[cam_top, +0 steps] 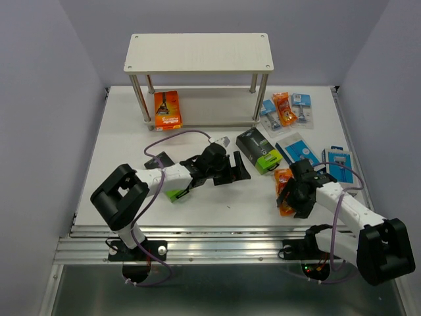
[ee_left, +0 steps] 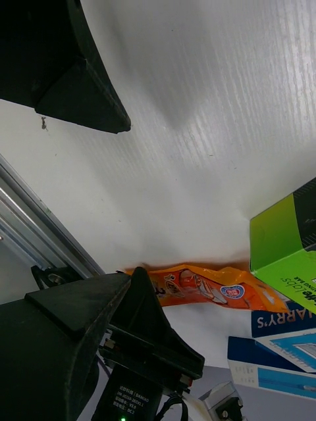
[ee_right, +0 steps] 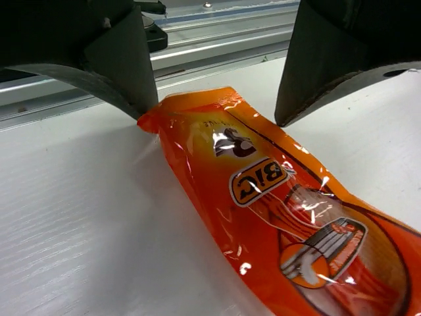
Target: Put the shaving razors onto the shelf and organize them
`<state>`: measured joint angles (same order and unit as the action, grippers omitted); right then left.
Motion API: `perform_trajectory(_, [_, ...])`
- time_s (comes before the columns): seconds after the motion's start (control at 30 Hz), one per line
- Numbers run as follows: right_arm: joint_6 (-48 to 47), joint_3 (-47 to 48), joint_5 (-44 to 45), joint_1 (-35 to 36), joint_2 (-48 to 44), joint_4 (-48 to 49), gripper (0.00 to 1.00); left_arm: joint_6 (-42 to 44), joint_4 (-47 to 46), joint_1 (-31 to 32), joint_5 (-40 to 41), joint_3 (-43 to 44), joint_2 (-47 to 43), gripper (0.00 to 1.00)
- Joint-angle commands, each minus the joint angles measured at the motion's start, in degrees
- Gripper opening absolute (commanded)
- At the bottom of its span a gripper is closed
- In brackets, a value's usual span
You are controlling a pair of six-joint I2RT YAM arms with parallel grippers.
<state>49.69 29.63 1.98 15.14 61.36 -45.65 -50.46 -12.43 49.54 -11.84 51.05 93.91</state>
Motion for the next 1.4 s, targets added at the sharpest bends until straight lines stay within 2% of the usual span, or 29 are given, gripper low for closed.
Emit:
perform_trajectory(0.0, [1.2,1.1,5.1,2.6,1.7,4.5,0.7,0.0,0.7,0.4,1.3,0.1,-3.0,0.99])
perform_trajectory(0.03, [1.0,1.3,5.8,2.6,1.6,4.5,0.55,0.0,1.0,0.4,1.5,0.0,-3.5,0.99])
perform_trajectory(0.1, [0.8,1.6,5.9,3.1,0.8,4.4,0.46,0.1,1.9,0.3,2.4,-0.1,-4.0,0.99])
perform_trajectory(0.13, [0.8,2.0,5.9,3.1,-0.4,4.4,0.38,0.4,2.3,0.1,2.9,-0.1,-4.8,0.99])
perform_trajectory(0.3, [-0.1,3.4,5.8,3.1,-5.1,4.3,0.23,0.3,3.5,-3.1,4.7,-3.0,-9.3,0.99])
perform_trajectory(0.4, [-0.6,3.1,4.4,3.1,-7.8,7.0,0.09,0.8,2.7,-4.9,4.5,-4.7,-12.5,0.99])
perform_trajectory(0.43, [-0.3,3.0,4.2,3.1,-8.3,7.5,0.01,1.3,2.9,-5.7,4.6,-4.9,-13.7,0.99])
perform_trajectory(0.8, [0.3,1.6,2.5,3.1,-14.1,13.9,0.01,1.9,4.4,-7.9,3.7,-5.3,-16.5,0.99])
perform_trajectory(0.9, [-0.8,2.8,-0.4,3.1,-16.4,16.3,0.01,1.8,5.0,-8.8,3.2,-5.3,-17.4,0.99])
perform_trajectory(1.13, [-2.5,7.7,-5.8,3.1,-15.5,18.3,0.01,2.0,7.3,-11.9,5.9,-6.4,-24.0,0.99])
perform_trajectory(1.37, [-1.2,8.3,-10.2,3.1,-11.5,30.1,0.01,1.9,10.5,-16.3,6.8,-9.1,-29.8,0.99])
